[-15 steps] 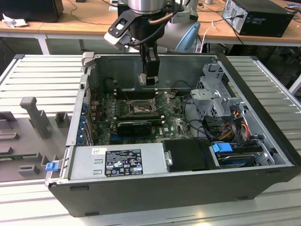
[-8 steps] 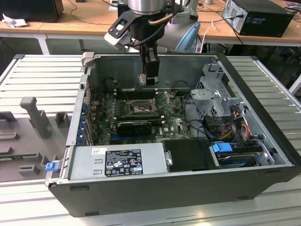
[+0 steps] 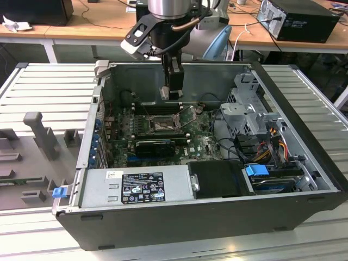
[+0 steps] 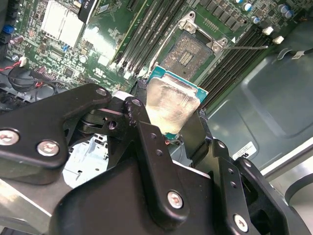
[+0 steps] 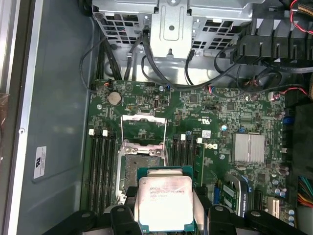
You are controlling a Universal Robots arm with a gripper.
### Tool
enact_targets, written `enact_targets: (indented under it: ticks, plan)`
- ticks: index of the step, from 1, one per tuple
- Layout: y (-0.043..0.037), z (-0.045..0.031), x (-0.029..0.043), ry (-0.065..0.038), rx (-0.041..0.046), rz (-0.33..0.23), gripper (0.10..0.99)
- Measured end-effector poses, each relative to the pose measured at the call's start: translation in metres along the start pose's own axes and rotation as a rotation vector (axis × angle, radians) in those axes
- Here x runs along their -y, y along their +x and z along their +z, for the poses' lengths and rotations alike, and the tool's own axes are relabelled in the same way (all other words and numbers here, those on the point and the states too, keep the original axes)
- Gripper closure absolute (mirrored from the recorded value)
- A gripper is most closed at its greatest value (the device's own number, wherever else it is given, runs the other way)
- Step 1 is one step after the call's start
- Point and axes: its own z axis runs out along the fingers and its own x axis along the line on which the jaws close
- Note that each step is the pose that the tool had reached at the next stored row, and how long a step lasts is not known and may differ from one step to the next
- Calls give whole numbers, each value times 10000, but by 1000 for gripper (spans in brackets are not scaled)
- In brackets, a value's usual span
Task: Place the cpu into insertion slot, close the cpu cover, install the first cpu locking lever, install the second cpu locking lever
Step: 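Place the cpu into insertion slot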
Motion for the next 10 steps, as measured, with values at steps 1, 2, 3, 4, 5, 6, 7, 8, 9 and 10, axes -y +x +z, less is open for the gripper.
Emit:
enact_targets:
  ticks: [1, 2, 3, 4, 5, 6, 7, 8, 9, 10]
  plan:
    - [0, 4, 0, -1, 0, 1, 557]
    - [0, 6, 1, 0, 0, 2, 557]
    - [0, 9, 1, 0, 1, 3, 557]
    - [0, 11, 1, 0, 1, 4, 557]
    - [0, 15, 1, -1, 0, 5, 557]
    - [0, 18, 2, -1, -1, 6, 557]
    - [0, 21, 2, -1, 0, 7, 557]
    - [-1, 26, 2, -1, 1, 8, 557]
    - [-1, 30, 3, 0, 1, 8, 557]
    - [-1, 33, 3, 0, 1, 9, 557]
